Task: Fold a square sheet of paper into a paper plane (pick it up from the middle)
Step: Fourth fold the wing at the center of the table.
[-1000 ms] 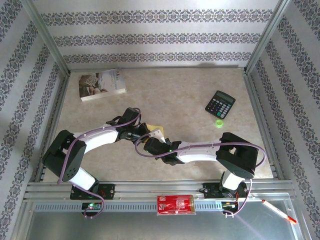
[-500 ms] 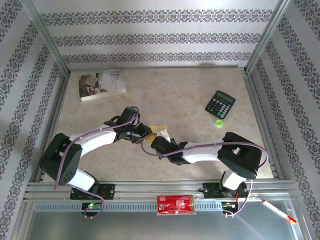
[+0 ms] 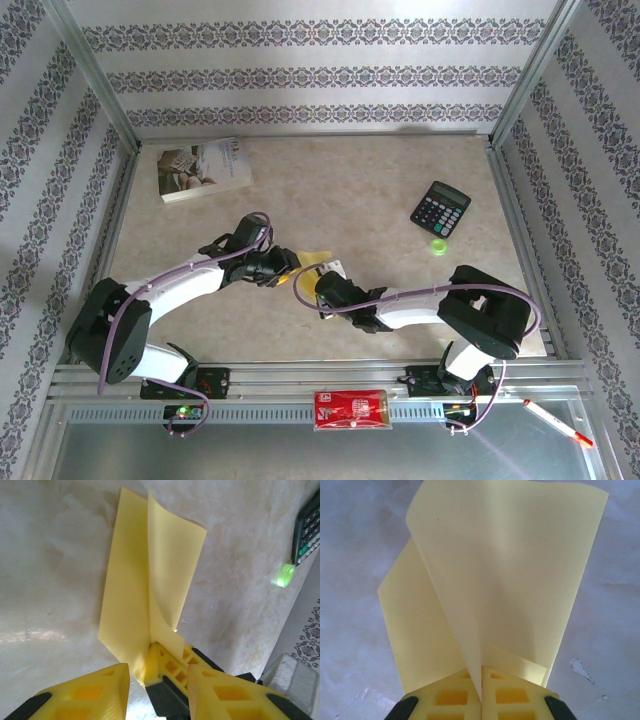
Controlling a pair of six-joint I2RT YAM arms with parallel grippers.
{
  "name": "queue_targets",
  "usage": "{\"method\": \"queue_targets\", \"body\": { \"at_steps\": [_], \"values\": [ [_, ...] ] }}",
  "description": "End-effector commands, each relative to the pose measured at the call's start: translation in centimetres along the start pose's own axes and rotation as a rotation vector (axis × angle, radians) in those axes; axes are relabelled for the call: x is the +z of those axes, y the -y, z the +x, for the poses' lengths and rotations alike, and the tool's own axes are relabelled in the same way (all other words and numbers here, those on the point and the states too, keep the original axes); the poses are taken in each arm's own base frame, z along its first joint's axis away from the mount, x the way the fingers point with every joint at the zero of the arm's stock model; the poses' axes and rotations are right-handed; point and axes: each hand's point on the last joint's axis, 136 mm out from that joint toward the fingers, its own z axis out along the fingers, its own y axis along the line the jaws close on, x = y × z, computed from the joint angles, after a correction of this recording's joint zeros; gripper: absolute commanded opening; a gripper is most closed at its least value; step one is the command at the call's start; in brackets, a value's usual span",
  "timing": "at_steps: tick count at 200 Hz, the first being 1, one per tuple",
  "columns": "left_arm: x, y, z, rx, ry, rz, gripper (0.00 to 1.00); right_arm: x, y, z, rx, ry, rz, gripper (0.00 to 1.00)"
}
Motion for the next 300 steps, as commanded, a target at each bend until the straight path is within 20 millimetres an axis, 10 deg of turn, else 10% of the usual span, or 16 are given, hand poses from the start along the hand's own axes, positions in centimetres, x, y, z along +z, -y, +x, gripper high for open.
{"method": "queue_targets", "body": {
  "at_steps": [1, 118, 300],
  "values": [
    [0.5, -0.6, 0.0, 0.007, -0.006, 0.001, 0.35, -0.1, -0.5, 0.8, 0.063, -0.024, -0.088, 0.06],
    [3.3, 1.5, 1.3, 0.083, -0.077, 0.095, 0.30, -0.5, 1.0, 1.2, 0.340, -0.036, -0.202, 0.09],
    [3.0, 3.3, 0.2, 0.295, -0.038, 0.098, 0.31, -0.2, 2.4, 1.4, 0.308, -0.058, -0.207, 0.06]
  ]
}}
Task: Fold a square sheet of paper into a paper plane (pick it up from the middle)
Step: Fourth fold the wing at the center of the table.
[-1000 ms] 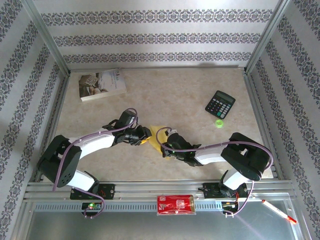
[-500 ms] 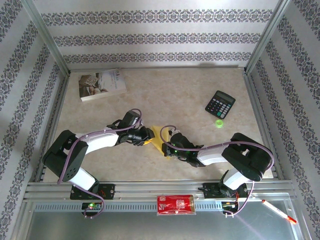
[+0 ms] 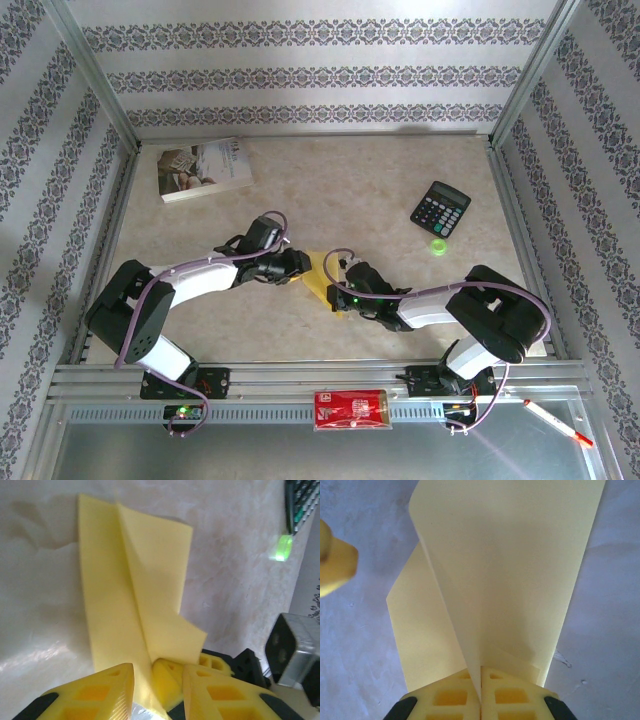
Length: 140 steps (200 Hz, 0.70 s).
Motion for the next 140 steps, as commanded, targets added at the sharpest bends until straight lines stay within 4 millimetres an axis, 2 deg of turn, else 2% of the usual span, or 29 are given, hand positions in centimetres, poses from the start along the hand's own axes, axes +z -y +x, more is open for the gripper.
{"method": "queue_targets", "body": {
  "at_steps": [1, 39, 66, 95, 140],
  "values": [
    [-0.1, 1.4, -0.1, 0.084, -0.011, 0.016, 0.31, 0.2, 1.4, 1.1, -0.005, -0.042, 0.040, 0.06],
    [0.9, 2.1, 0.6, 0.094, -0.060, 0.036, 0.29, 0.4, 1.3, 1.3, 0.001, -0.054, 0.037, 0.07],
    [1.4, 1.3, 1.5, 0.050, -0.088, 0.030, 0.28, 0.2, 1.6, 1.3, 0.023, -0.052, 0.035, 0.08],
    [1.2, 1.3, 1.5, 0.052, -0.066, 0.040, 0.28, 0.2, 1.6, 1.3, 0.052, -0.046, 0.026, 0.10],
    [2.8, 2.1, 1.6, 0.043, -0.088, 0.097, 0.28, 0.3, 1.8, 1.5, 0.061, -0.044, 0.026, 0.11]
  ]
}}
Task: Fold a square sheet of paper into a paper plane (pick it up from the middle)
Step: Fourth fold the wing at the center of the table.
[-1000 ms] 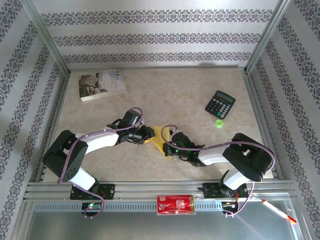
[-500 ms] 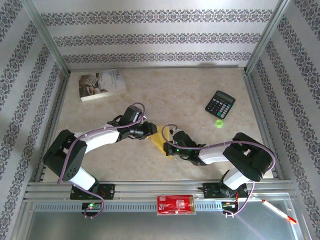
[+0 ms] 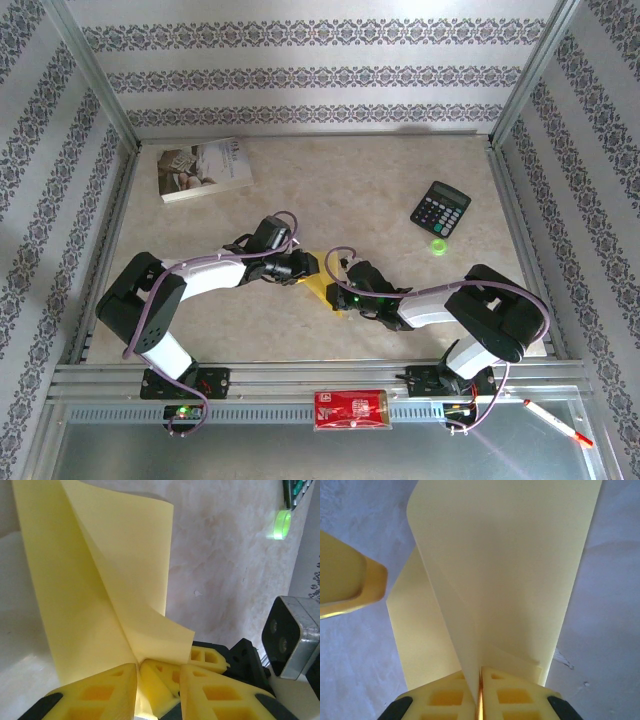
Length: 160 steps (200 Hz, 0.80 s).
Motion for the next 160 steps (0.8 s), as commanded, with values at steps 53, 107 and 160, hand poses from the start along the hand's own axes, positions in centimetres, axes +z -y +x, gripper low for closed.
{"method": "queue_targets", "body": {
  "at_steps": [53, 107, 160],
  "values": [
    [1.8, 2.0, -0.4, 0.017, -0.018, 0.079, 0.28, 0.2, 1.9, 1.4, 0.028, -0.040, 0.046, 0.11],
    [2.6, 2.3, -0.2, 0.029, -0.046, 0.085, 0.28, 0.3, 1.7, 1.4, 0.022, -0.043, 0.041, 0.12],
    [3.4, 2.2, -0.1, 0.031, -0.073, 0.077, 0.28, 0.3, 1.7, 1.4, 0.021, -0.049, 0.041, 0.15]
  ]
}}
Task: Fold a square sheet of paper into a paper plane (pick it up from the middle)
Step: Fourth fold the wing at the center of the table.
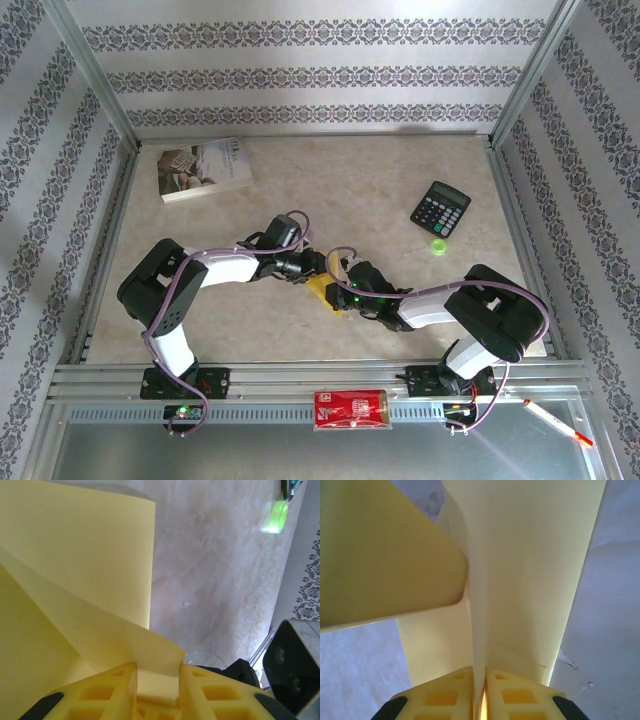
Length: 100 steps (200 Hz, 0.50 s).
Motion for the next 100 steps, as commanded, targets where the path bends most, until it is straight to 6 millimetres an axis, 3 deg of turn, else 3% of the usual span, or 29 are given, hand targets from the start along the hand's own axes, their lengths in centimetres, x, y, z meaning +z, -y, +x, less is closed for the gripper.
{"method": "queue_targets", "body": {
  "at_steps": [1, 100],
  "values": [
    [0.5, 1.4, 0.2, 0.034, -0.017, 0.032, 0.28, 0.3, 1.9, 1.5, 0.013, -0.053, 0.054, 0.15],
    [1.2, 0.5, 0.4, 0.045, -0.044, 0.001, 0.28, -0.3, 1.0, 0.9, 0.014, -0.047, 0.032, 0.22]
  ]
}}
